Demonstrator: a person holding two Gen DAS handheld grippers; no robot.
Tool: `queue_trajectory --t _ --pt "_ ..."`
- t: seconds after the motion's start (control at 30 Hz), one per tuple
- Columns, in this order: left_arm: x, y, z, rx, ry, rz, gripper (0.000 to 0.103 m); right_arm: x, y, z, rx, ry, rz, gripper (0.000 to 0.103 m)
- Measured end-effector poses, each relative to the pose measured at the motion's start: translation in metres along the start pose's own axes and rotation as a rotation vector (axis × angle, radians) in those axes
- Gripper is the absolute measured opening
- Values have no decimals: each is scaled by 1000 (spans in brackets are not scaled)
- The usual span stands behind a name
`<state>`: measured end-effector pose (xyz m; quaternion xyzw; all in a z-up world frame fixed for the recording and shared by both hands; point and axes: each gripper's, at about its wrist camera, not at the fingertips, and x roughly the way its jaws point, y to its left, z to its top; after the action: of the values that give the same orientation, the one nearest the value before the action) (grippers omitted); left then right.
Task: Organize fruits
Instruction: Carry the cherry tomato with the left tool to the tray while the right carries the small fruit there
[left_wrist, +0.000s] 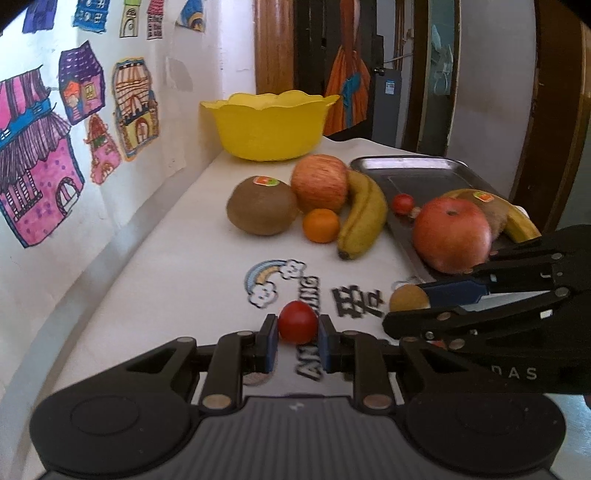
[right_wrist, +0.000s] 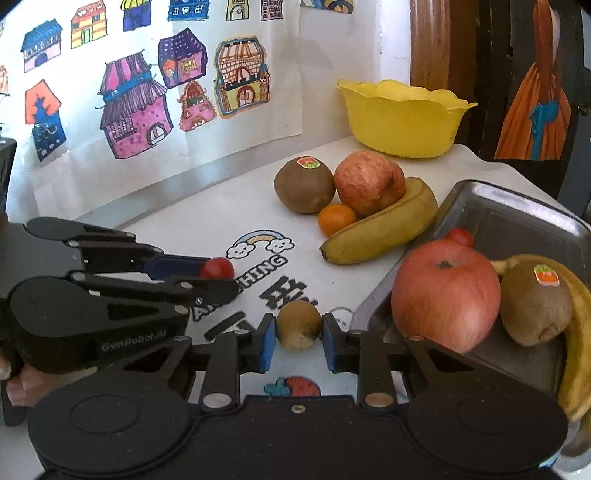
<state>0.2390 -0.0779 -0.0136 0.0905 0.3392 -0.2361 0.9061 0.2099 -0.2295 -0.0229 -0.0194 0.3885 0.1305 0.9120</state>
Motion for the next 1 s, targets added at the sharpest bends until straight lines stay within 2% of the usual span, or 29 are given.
queue_trajectory --t 0.5,0.8,1.0 --pt "-28 -57 -15 21 6 -72 25 -60 -24 -42 73 -38 -7 28" --pt "-30 -94 -12 37 1 -104 25 -98 -56 -73 142 -71 -56 28" --pt "-28 -119 -8 23 -4 -87 25 -120 -82 -93 188 -115 -75 28"
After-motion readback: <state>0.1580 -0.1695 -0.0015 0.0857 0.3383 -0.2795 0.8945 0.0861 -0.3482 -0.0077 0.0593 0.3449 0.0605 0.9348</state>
